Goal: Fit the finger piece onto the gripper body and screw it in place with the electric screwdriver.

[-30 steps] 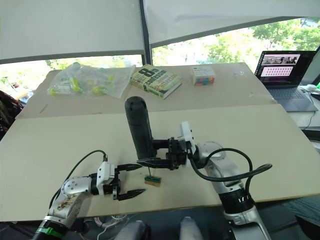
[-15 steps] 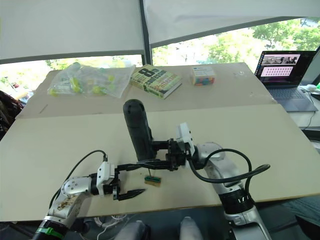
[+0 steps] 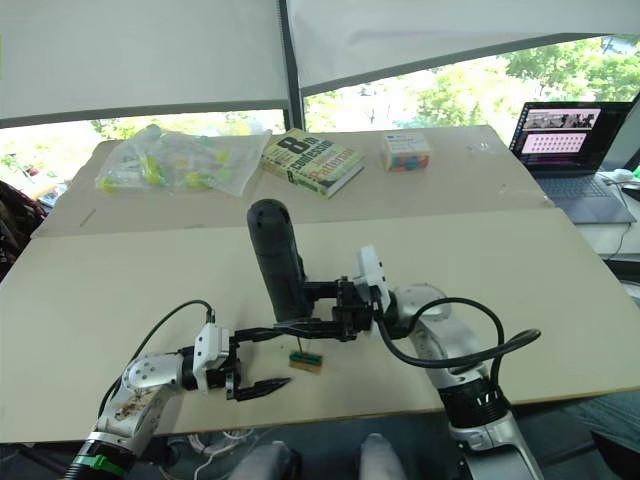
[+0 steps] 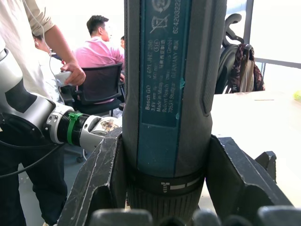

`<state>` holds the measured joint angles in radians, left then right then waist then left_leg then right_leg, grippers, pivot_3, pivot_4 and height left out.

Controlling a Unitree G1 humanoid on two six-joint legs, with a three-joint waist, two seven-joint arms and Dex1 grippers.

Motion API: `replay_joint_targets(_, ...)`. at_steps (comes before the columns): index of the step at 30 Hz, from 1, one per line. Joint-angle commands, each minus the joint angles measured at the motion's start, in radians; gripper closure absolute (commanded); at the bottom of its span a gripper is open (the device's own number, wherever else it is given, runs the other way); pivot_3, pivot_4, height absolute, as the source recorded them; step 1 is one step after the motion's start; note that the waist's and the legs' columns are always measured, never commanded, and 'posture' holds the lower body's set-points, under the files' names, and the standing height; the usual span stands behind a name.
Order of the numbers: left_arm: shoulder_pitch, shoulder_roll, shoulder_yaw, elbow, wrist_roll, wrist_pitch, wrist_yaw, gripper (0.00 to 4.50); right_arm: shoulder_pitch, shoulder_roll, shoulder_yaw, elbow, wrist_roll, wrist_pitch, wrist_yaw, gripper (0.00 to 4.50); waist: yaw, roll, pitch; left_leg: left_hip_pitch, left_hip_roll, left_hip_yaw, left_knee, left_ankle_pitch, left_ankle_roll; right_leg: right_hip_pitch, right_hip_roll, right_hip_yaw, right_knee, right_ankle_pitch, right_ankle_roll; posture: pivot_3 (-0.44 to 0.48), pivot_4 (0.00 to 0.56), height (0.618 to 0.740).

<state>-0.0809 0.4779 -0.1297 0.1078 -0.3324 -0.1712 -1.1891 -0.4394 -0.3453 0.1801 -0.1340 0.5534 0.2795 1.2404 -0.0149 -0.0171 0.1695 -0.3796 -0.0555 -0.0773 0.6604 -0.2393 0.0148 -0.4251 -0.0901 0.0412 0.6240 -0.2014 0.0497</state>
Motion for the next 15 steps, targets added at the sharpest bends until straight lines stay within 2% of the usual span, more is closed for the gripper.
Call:
replay_joint_targets(1, -0.001, 0.007, 0.004, -0.024, 0.000, -0.004, 0.004, 0.01, -0.009, -0.009, -0.017, -0.015, 0.013, -0.014, 0.008, 2.58, 0.000, 0.000, 0.000, 0.000, 0.000, 0.000, 0.000, 0.000, 0.000, 0.000, 0.000, 0.000, 0.000, 0.000, 0.000, 0.000, 0.150, 0.737)
replay_joint_targets(15, 0.000, 0.010, 0.006, -0.032, -0.002, -0.001, 0.003, 0.01, -0.011, -0.015, -0.022, -0.003, 0.017, -0.012, 0.010, 2.58, 0.000, 0.000, 0.000, 0.000, 0.000, 0.000, 0.000, 0.000, 0.000, 0.000, 0.000, 0.000, 0.000, 0.000, 0.000, 0.000, 0.150, 0.737)
